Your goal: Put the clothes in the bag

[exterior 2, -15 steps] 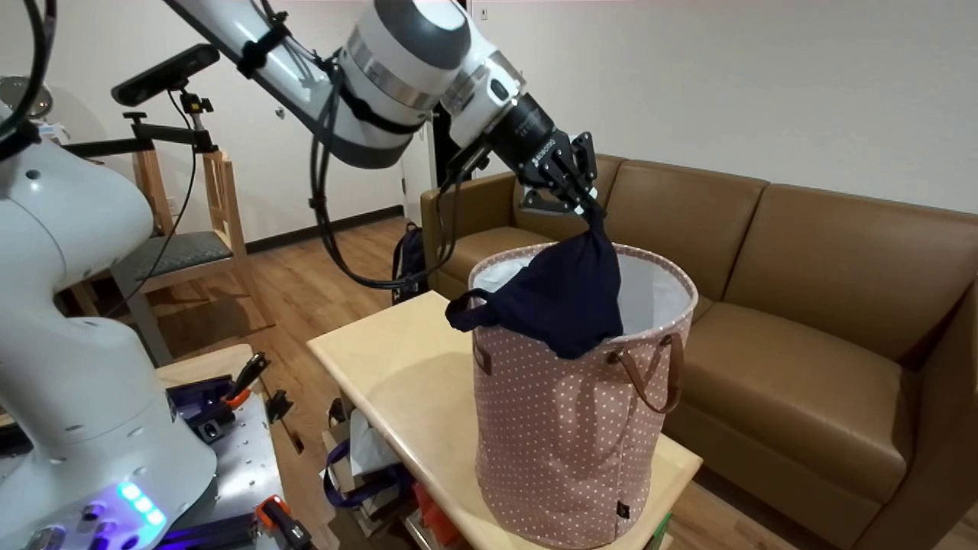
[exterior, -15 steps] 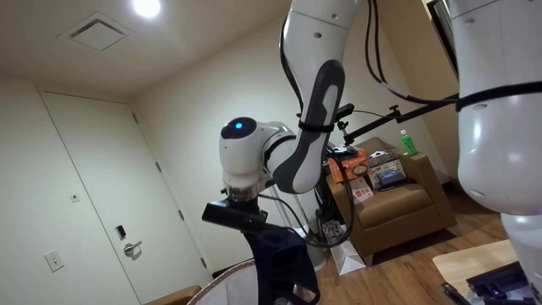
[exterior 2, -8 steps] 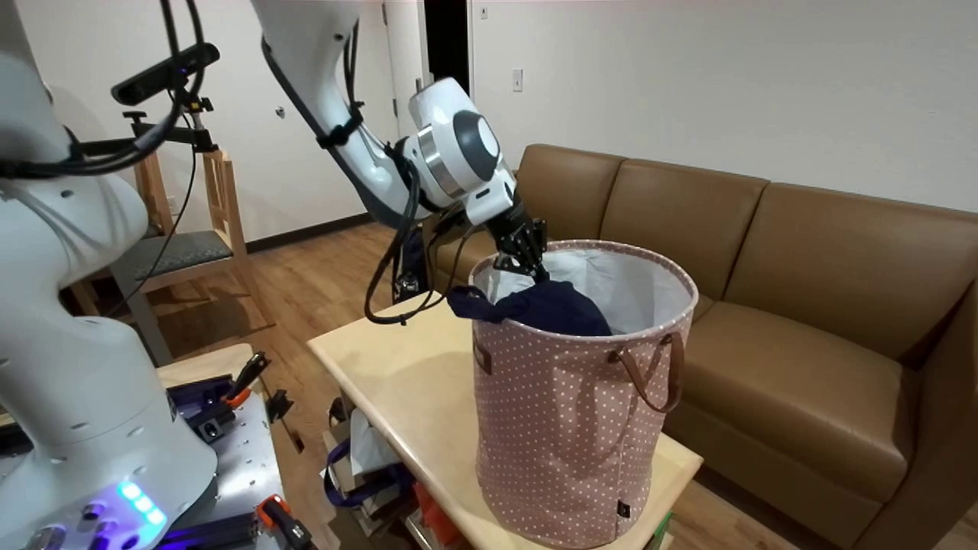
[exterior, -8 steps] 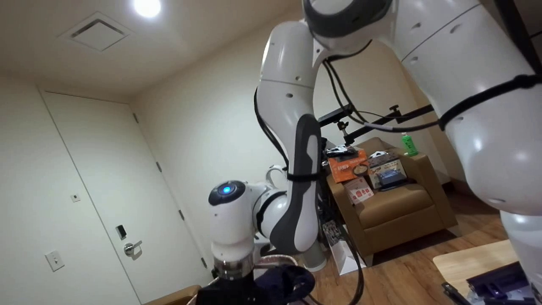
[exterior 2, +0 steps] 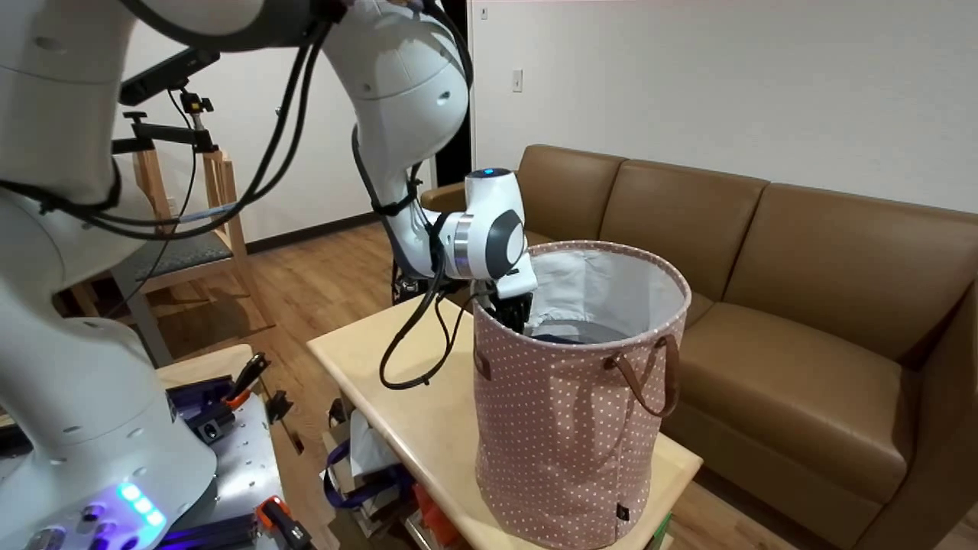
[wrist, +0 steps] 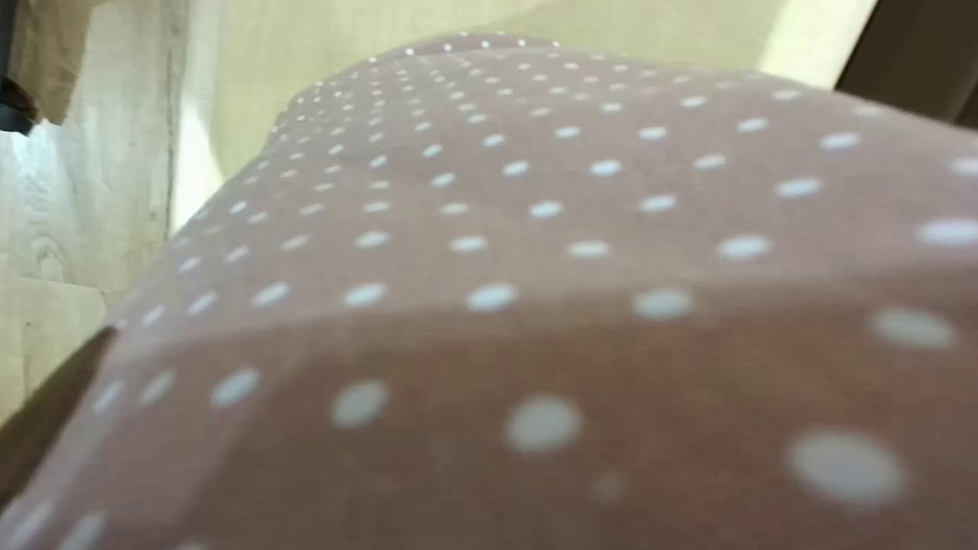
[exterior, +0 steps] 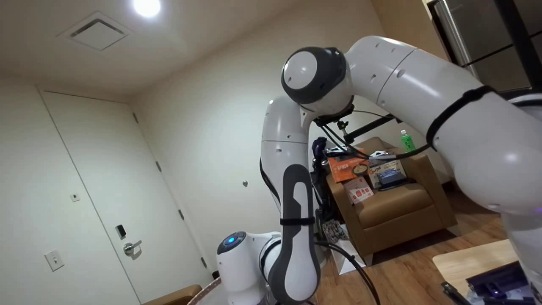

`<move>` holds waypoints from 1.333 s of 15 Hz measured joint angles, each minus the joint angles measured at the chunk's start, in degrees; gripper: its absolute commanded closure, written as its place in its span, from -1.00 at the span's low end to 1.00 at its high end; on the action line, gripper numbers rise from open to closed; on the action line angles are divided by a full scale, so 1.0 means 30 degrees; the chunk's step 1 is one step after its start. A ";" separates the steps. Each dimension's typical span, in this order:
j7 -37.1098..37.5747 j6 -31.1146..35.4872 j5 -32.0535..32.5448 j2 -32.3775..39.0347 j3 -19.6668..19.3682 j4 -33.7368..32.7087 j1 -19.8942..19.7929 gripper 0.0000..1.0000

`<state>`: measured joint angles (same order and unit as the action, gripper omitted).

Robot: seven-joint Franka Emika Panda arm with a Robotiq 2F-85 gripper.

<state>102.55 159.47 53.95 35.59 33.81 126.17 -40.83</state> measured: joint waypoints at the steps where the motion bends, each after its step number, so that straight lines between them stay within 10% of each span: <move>1: -0.1250 -0.0804 -0.0990 0.0034 0.0676 -0.0030 -0.0720 0.00; 9: -0.8758 -0.5814 -0.7499 -0.3391 0.1867 -0.0416 -0.1486 -1.00; 20: -1.9801 -1.1695 -1.1280 -0.9566 0.6092 -0.0387 -0.3847 -1.00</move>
<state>43.15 124.38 20.11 6.89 52.09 125.00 -52.37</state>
